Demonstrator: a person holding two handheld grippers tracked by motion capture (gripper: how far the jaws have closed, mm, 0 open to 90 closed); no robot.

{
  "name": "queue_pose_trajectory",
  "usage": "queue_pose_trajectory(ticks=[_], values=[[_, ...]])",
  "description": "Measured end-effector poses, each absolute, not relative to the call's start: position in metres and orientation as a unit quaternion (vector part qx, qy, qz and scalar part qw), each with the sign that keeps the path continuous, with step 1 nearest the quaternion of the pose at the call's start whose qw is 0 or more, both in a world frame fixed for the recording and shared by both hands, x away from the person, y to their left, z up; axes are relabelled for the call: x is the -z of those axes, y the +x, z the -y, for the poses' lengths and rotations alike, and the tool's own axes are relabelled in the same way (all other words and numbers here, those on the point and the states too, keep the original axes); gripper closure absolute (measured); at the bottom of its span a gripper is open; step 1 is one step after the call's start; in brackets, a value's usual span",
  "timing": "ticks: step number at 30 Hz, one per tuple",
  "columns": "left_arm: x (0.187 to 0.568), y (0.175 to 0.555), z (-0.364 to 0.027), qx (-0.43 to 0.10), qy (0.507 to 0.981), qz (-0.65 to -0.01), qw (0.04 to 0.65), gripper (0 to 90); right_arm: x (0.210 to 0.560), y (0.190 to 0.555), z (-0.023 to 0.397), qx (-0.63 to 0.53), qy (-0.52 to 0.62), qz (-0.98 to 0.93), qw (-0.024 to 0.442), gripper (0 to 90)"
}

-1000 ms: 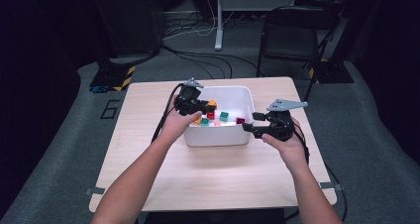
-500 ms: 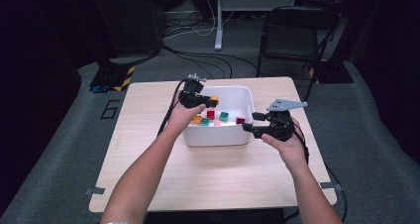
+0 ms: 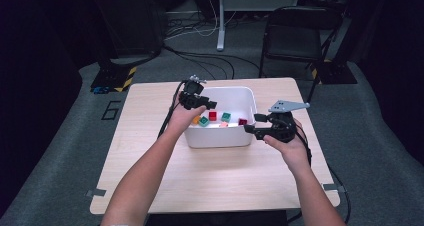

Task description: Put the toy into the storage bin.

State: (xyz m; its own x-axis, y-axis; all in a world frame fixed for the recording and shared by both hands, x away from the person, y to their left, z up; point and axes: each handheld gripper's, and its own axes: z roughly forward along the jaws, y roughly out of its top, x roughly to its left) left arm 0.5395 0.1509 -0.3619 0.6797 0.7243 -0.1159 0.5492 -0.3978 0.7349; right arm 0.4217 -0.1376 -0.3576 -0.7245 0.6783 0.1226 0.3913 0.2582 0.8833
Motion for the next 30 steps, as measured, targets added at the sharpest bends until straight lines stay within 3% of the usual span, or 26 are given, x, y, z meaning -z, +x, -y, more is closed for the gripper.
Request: queue_pose_trajectory(ticks=[6,30], values=[[0.355,0.521,-0.164,-0.127,0.825,-0.371,0.406,43.3,0.358,0.422,0.137,-0.502,0.343,-0.781,0.143,39.3],[0.358,0.47,-0.227,-0.157,0.803,-0.394,0.419,37.3,0.363,0.421,0.135,-0.487,0.349,-0.788,0.145,37.8]])
